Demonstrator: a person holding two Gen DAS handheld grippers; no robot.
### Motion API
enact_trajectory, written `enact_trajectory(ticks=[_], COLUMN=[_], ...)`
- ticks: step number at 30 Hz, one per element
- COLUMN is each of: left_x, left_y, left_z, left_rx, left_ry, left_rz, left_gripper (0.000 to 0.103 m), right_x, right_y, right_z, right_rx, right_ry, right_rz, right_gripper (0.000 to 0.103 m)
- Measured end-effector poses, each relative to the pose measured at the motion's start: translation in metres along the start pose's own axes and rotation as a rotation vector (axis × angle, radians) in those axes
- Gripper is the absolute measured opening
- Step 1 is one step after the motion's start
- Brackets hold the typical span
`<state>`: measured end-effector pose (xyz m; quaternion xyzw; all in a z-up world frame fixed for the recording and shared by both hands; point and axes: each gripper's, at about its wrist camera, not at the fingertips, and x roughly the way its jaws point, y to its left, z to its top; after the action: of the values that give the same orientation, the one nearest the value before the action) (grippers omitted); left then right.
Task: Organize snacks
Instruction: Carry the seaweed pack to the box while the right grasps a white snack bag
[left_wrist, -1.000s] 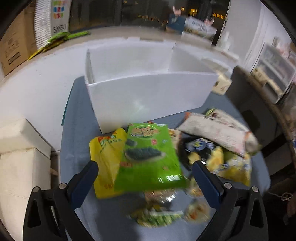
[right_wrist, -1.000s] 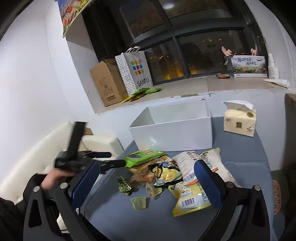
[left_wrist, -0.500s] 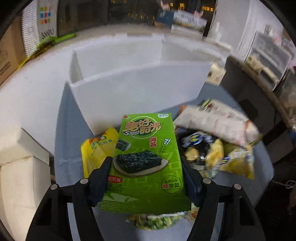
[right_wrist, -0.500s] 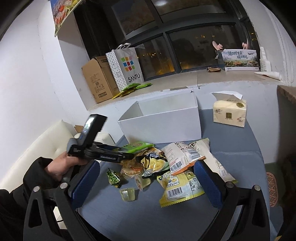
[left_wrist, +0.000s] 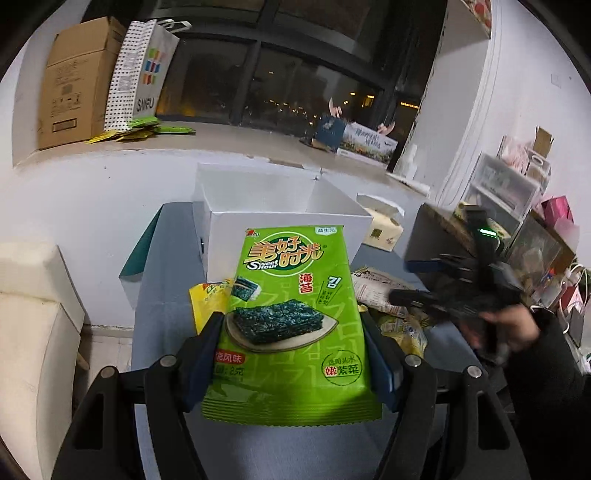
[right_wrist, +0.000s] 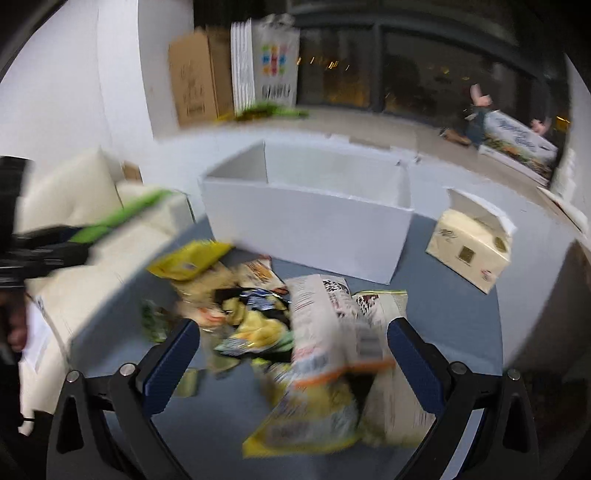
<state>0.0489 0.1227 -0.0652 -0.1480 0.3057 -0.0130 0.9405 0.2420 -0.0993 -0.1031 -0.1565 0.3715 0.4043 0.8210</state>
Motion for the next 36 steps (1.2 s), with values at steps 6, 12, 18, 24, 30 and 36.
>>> enact_trajectory(ticks=[6,12,18,24,30,36], left_x=[-0.005,-0.004,-0.001,0.006,0.046,0.126], left_y=[-0.001,0.003,0.0,-0.001,-0.001,0.015], left_z=[-0.004,-0.008,-0.005,0.021,0.089,0.155], left_rx=[0.006,-0.008,0.002,-0.013,-0.045,-0.099], left_ry=[-0.008,-0.009,-0.016,-0.072,-0.14,-0.11], left_rz=[-0.018,-0.027,-0.03,-0.048,-0.027,0.046], left_gripper=[0.074,0.074,0.074,0.074,0.074,0.074], right_x=[0.073,0.099,0.081,0.013,-0.042,-0.015], right_y=[-0.035,-0.035,-0.031,-0.049,-0.061,-0.074], right_z=[0.028,0.021,0.012,0.022,0.063,0.128], right_rx=[0.054,-0.009,0.003,0.168,0.227,0.271], right_ry=[0.213,0.319,0.306,0.071,-0.14,-0.168], right_rz=[-0.004,-0.012,0.044,0.117,0.086,0.027], right_gripper=[0.103,0.071,0.035,0.035,0.035,0.035])
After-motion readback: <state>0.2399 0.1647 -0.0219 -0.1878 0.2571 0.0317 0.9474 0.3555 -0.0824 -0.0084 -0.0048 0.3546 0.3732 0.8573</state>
